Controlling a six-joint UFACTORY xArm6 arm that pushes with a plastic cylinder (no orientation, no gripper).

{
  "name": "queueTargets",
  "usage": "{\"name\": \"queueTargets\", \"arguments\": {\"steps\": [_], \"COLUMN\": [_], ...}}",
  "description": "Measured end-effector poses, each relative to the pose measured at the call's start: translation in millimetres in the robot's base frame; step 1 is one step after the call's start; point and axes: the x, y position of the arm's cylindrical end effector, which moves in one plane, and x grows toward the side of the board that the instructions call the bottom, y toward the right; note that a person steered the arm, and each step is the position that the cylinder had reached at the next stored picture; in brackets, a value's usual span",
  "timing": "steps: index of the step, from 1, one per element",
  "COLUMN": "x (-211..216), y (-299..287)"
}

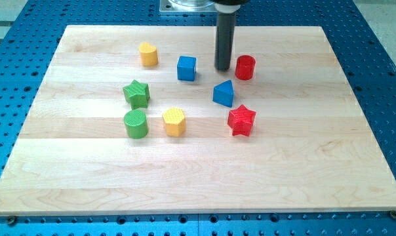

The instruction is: Move the red circle to the right center

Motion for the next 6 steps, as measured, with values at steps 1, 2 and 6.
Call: {"name": "queueTargets", "arguments": {"steps": [1,2,6], "x": [45,65,111], "y": [82,99,126]}}
